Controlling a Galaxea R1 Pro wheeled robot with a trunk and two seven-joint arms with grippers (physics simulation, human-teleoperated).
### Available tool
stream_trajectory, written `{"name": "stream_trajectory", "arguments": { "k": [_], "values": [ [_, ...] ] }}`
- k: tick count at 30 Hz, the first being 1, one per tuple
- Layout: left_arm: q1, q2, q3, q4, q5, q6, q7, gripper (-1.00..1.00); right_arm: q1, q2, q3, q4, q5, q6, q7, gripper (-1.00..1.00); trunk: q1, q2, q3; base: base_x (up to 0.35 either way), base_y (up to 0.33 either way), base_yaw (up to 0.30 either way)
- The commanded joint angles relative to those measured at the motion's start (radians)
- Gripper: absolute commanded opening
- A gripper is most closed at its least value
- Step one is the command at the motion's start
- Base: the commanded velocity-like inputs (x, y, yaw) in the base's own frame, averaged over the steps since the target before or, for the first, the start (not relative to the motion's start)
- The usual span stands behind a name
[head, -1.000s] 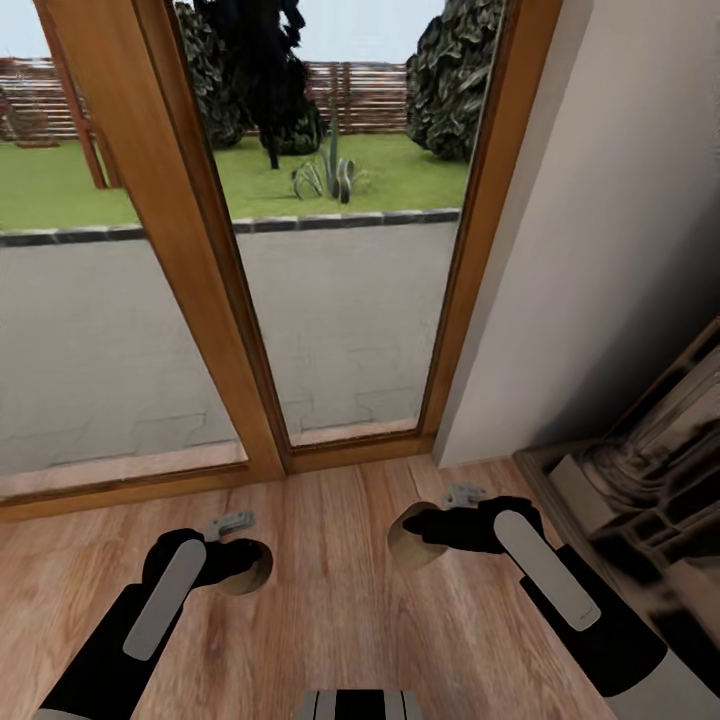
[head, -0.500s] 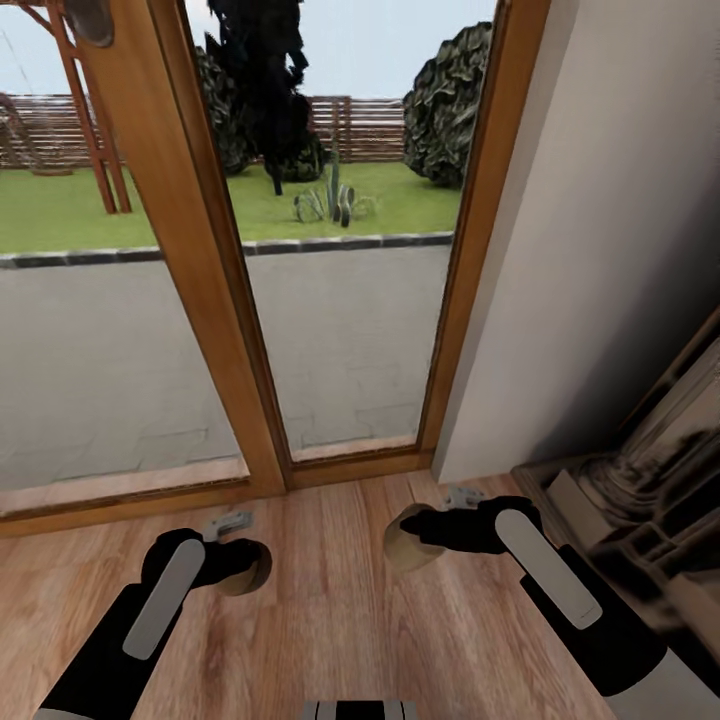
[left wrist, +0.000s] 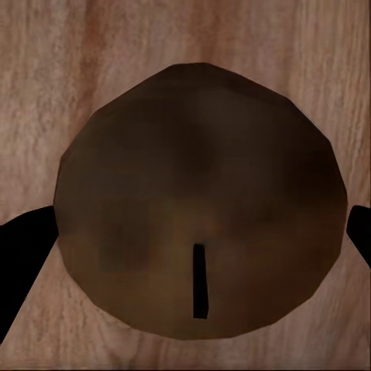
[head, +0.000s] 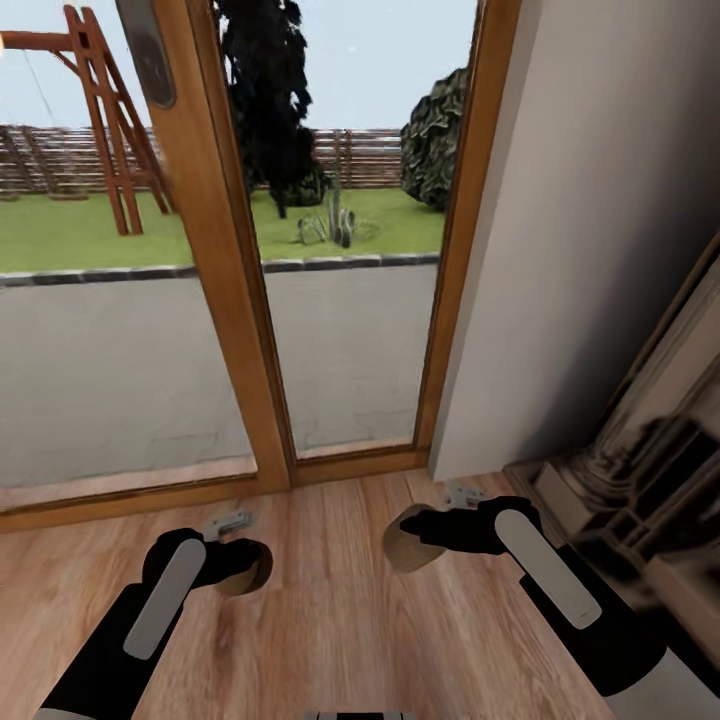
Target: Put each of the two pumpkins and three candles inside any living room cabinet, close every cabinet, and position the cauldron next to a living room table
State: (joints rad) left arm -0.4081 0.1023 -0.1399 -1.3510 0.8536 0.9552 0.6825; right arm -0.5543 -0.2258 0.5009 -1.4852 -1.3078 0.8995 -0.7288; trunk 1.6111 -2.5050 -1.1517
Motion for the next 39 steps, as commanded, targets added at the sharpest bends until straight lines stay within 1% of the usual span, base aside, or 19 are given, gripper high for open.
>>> {"name": "stream_trajectory", "arguments": {
  "k": [1,5,10,21,26,39],
  "values": [
    [0.0,0.001,-0.002,-0.001,0.009,0.001,0.011,-1.0,-0.001,-0.001,0.002,0.0,-0.01,0.0,-0.011,-1.0,-0.001,0.0,0.003,-0.304,0.0,0.005],
    [0.0,0.0,-0.003,-0.001,0.01,0.002,0.011,-1.0,-0.001,0.0,0.002,0.004,-0.01,-0.001,-0.011,-1.0,-0.003,0.001,0.019,-0.162,0.0,0.119],
    [-0.001,-0.002,-0.003,-0.001,0.009,0.001,0.011,-1.0,-0.001,0.006,0.002,0.007,-0.011,-0.002,-0.011,-1.0,-0.005,0.002,0.038,-0.028,0.0,0.254],
    [-0.001,-0.002,-0.003,-0.001,0.01,0.002,0.011,-1.0,-0.001,0.012,0.004,0.008,-0.011,-0.002,-0.011,-1.0,-0.005,0.002,0.038,-0.001,0.0,0.281],
    [-0.001,-0.002,-0.003,0.0,0.01,0.002,0.011,-1.0,-0.001,0.013,0.004,0.007,-0.011,-0.002,-0.011,-1.0,-0.007,0.003,0.057,0.0,0.0,0.282],
    [-0.001,-0.003,-0.003,0.0,0.012,0.002,0.011,-1.0,-0.001,0.013,0.005,0.008,-0.011,0.0,-0.011,-1.0,-0.007,0.003,0.056,0.0,0.0,0.282]
  ]
}}
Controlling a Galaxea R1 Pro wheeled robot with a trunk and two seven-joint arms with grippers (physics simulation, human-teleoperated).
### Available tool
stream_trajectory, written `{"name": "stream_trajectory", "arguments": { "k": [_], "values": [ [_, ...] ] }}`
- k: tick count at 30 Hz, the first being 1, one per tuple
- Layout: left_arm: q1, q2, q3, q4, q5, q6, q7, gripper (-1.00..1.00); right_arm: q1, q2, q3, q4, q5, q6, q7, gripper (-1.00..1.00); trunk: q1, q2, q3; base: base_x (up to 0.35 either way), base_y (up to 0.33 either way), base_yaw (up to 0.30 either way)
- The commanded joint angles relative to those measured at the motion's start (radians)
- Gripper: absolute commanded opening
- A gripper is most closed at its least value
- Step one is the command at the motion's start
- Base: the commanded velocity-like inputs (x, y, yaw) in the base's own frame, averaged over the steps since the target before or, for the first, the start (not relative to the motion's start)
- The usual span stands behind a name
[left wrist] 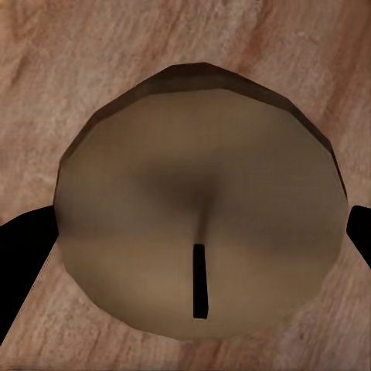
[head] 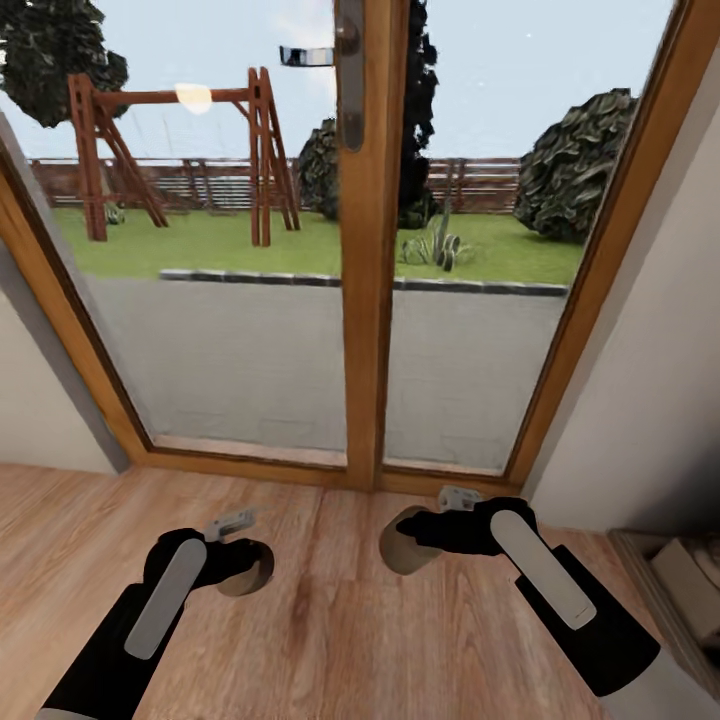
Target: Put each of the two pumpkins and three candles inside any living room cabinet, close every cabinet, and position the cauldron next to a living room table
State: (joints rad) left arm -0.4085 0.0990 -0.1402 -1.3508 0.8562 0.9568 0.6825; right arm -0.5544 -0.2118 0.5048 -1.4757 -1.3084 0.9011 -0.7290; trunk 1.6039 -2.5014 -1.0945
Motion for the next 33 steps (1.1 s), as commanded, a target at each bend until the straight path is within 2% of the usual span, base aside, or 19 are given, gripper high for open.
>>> {"name": "stream_trajectory", "arguments": {
  "k": [1,6,17,26,33],
  "values": [
    [-0.001,0.001,-0.002,-0.001,0.009,0.0,0.011,-1.0,-0.001,-0.001,0.001,-0.002,-0.011,-0.002,-0.01,-1.0,0.0,0.0,-0.001,0.0,0.0,0.281],
    [-0.001,0.001,-0.002,0.0,0.009,0.0,0.011,-1.0,-0.001,-0.001,0.0,-0.003,-0.011,-0.002,-0.009,-1.0,0.0,0.0,-0.004,0.0,0.0,0.241],
    [-0.001,0.001,-0.002,0.001,0.01,0.0,0.011,-1.0,-0.001,0.0,0.001,-0.003,-0.011,-0.002,-0.009,-1.0,0.0,0.0,-0.005,0.0,0.0,0.053],
    [-0.001,0.001,-0.001,0.001,0.01,-0.001,0.011,-1.0,-0.001,0.018,0.001,-0.002,-0.008,-0.003,-0.01,-1.0,0.0,0.0,-0.005,0.0,0.0,0.26],
    [-0.001,0.001,-0.002,0.001,0.01,-0.001,0.011,-1.0,-0.001,0.021,0.001,-0.002,-0.01,-0.002,-0.01,-1.0,0.0,0.0,-0.005,0.0,0.0,0.286]
  ]
}}
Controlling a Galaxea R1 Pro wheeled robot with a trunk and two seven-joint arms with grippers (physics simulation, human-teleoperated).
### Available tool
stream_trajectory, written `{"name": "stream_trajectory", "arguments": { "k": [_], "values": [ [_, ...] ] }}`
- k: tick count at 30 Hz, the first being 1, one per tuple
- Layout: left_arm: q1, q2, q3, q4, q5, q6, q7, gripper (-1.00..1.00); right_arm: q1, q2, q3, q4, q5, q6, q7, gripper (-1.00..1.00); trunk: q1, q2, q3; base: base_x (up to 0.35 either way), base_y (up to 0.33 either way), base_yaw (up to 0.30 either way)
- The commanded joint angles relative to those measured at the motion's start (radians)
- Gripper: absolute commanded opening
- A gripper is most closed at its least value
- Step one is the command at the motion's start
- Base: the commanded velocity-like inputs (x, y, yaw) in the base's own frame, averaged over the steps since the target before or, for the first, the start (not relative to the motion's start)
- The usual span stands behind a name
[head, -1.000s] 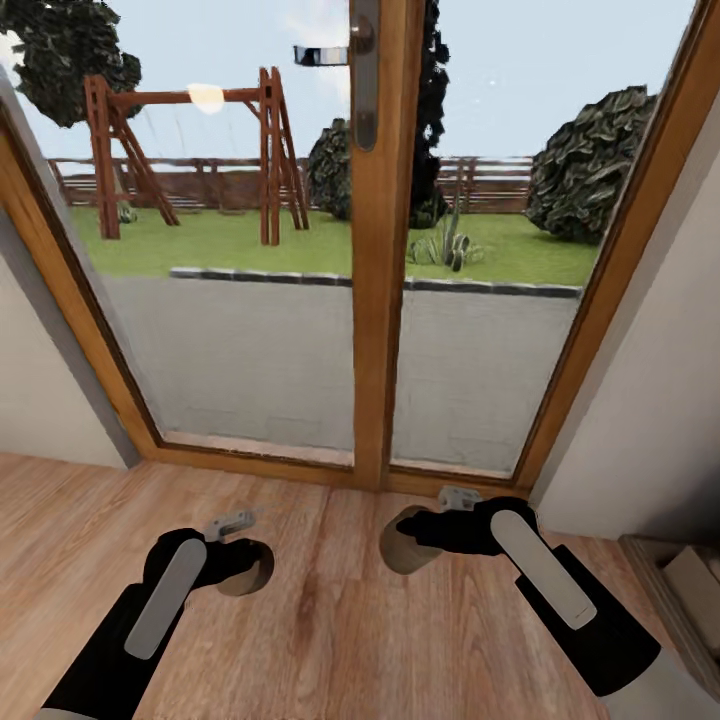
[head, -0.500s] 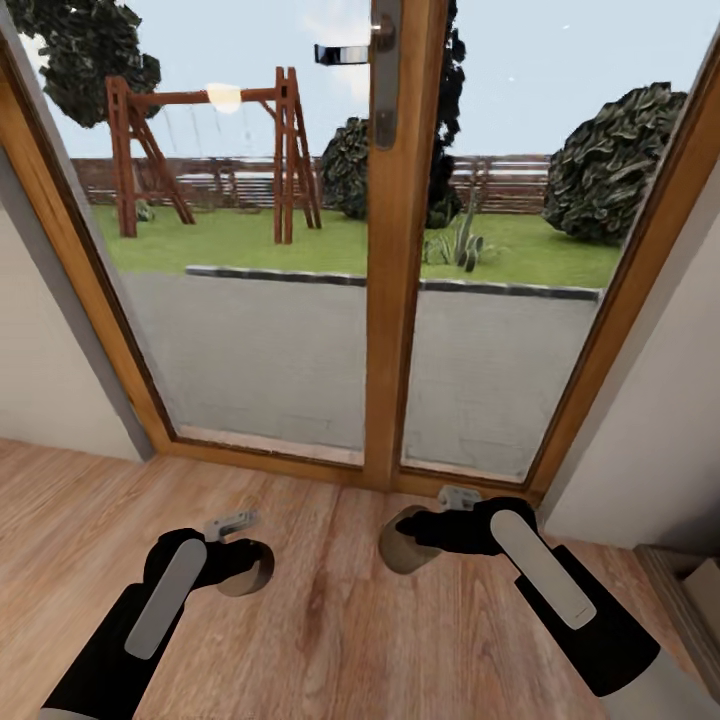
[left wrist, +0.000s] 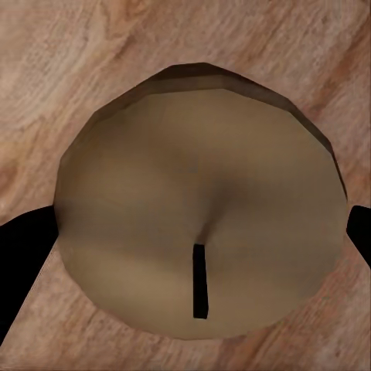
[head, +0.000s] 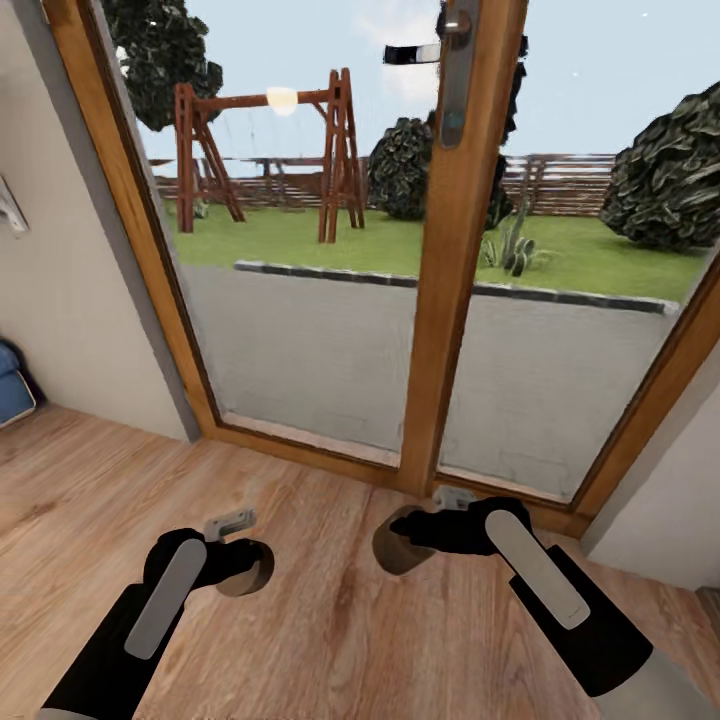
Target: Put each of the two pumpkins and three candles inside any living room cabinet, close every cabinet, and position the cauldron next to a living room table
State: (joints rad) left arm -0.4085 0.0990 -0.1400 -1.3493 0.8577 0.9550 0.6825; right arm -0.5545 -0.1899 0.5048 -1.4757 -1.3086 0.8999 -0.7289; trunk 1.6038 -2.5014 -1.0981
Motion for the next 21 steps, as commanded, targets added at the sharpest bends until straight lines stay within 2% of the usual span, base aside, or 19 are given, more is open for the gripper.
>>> {"name": "stream_trajectory", "arguments": {
  "k": [1,21],
  "values": [
    [-0.001,0.001,-0.002,-0.001,0.009,0.001,0.011,-1.0,-0.001,-0.001,0.001,-0.002,-0.01,-0.001,-0.011,-1.0,0.0,0.0,-0.001,0.0,0.0,0.287],
    [-0.001,0.001,-0.001,-0.001,0.009,0.001,0.011,-1.0,-0.001,0.003,0.001,-0.002,-0.011,-0.001,-0.01,-1.0,0.0,0.0,-0.001,0.0,0.0,0.287]
  ]
}}
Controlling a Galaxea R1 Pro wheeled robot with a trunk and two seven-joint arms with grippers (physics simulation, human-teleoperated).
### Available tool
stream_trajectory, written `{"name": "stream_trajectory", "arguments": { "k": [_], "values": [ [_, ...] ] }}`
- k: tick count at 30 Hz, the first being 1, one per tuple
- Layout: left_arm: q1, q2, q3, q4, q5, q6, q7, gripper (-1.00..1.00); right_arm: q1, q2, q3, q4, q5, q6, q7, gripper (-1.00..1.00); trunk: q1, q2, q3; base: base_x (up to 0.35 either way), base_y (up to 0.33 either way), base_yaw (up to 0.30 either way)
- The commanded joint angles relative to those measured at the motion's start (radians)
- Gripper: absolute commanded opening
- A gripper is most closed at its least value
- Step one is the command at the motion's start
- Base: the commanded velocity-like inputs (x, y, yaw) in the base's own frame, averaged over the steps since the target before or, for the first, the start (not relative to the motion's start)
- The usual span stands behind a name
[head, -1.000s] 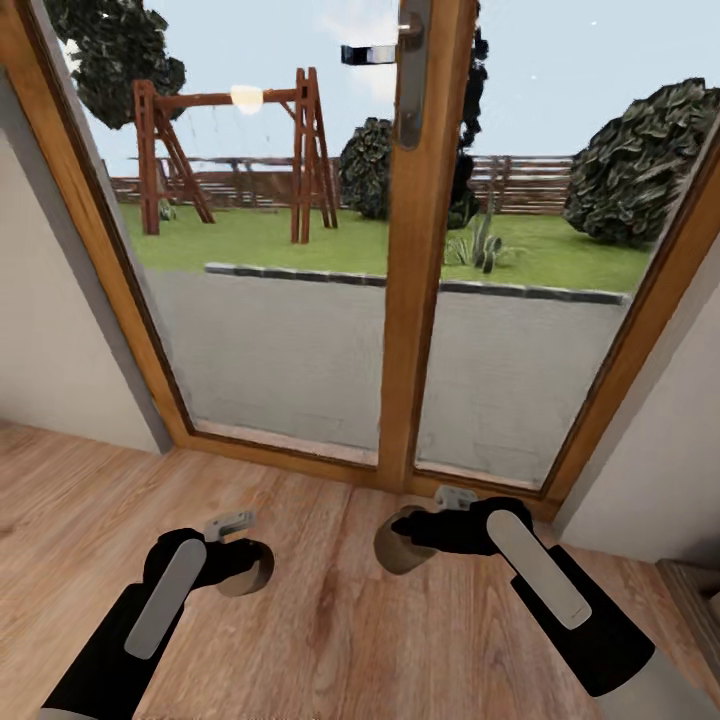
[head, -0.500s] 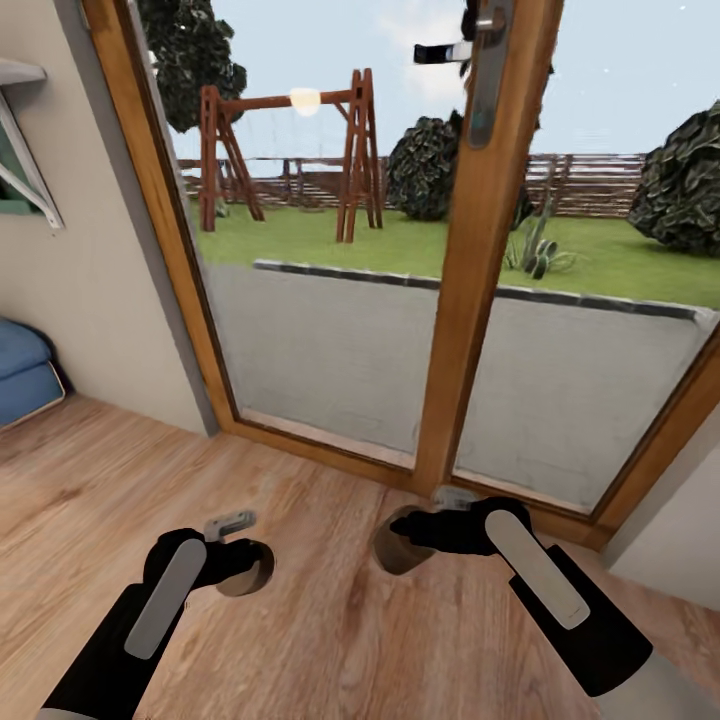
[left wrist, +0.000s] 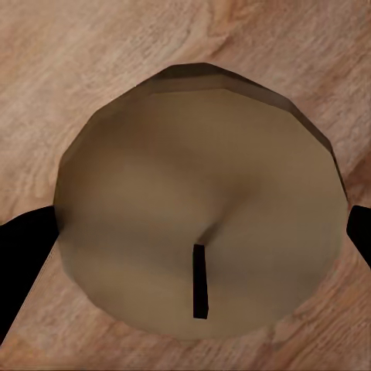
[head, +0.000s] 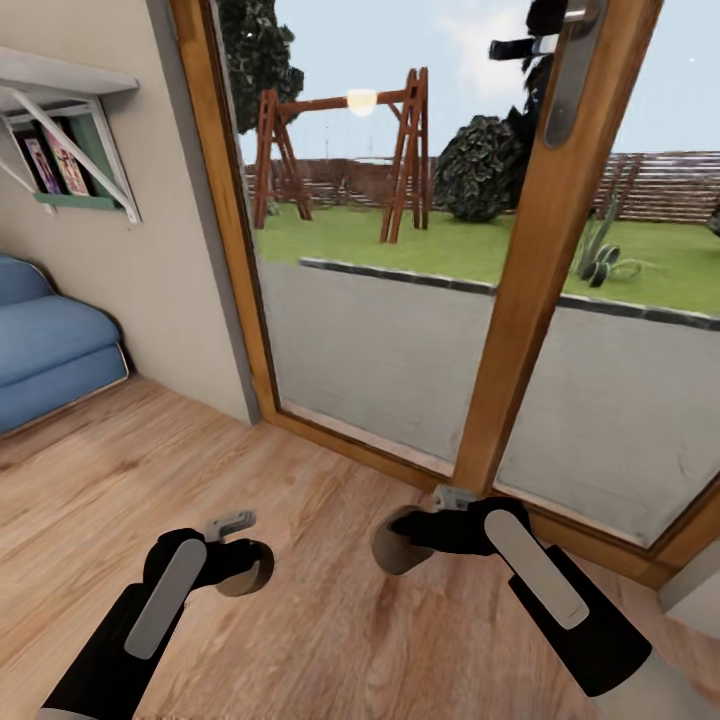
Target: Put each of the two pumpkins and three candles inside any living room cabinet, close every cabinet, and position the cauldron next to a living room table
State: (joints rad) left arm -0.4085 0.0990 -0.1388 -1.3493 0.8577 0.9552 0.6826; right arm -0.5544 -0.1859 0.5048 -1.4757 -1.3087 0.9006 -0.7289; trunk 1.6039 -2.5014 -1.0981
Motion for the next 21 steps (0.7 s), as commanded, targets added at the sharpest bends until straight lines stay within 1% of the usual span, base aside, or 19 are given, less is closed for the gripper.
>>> {"name": "stream_trajectory", "arguments": {
  "k": [1,21],
  "values": [
    [-0.001,0.001,-0.002,-0.001,0.009,0.0,0.011,-1.0,-0.001,0.0,0.001,-0.002,-0.01,-0.002,-0.01,-1.0,0.0,0.0,-0.001,0.0,0.0,0.287],
    [-0.001,0.001,-0.002,-0.001,0.009,0.0,0.011,-1.0,-0.001,0.0,0.001,-0.002,-0.009,-0.002,-0.01,-1.0,0.0,0.0,-0.001,0.0,0.0,0.287]
  ]
}}
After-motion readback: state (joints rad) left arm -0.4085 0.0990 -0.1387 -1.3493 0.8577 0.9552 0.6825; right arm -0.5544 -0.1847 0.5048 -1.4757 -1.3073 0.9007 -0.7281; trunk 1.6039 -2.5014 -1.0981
